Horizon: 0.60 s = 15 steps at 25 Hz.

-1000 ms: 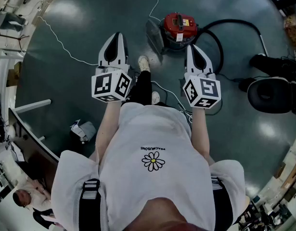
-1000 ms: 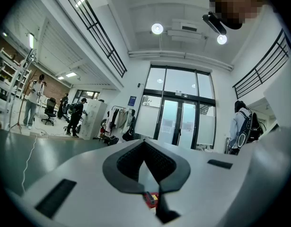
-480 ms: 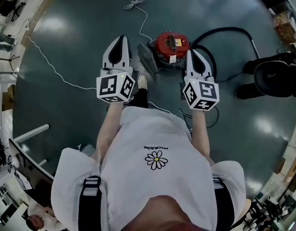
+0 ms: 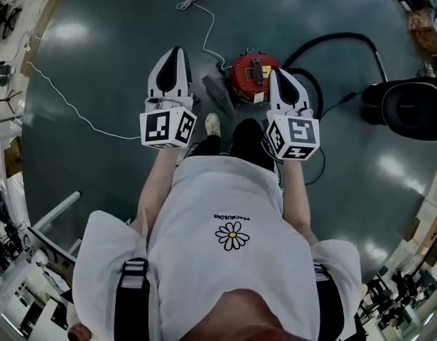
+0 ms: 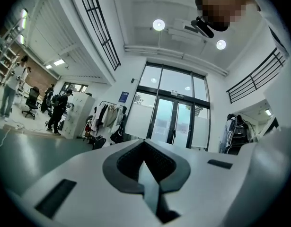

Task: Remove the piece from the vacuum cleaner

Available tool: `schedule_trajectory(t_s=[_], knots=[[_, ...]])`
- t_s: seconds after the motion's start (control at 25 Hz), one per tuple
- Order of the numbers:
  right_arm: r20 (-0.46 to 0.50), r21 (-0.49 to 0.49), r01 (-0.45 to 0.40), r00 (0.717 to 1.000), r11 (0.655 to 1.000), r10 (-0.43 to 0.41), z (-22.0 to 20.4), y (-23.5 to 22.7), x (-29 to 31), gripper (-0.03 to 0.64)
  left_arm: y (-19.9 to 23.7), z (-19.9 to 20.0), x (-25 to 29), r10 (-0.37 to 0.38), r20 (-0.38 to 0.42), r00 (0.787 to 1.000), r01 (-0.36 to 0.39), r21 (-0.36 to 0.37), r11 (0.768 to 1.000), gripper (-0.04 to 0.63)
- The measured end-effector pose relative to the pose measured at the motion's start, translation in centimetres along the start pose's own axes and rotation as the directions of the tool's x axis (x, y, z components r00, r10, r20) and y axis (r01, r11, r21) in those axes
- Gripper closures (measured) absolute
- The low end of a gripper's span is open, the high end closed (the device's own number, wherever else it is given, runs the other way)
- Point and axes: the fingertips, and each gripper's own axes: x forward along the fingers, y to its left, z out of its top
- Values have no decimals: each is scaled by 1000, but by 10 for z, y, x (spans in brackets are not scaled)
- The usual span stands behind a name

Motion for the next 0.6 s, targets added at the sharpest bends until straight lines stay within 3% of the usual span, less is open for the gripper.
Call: schedule_trajectory(t_s=[0.24,0.36,0.48,0.6], knots=[[-104,20,-45,993,999,47,-37,-11,64,612,35,-45,27,49,-72,996,-51,-21,998,607],[-159,29,-83,983,996,86,-68,-16,94,612,43,-95,27,62,-168,984,-66,-17,998,607],[-218,23,-114,969,993,116,-110,-20,125,612,45,-160,31,22,-288,957,-36,-42,998,607],[-289,9,-164,944,986,159,-163,-21,148,612,53,-239,27,42,-406,913,-109,-143,984,607]])
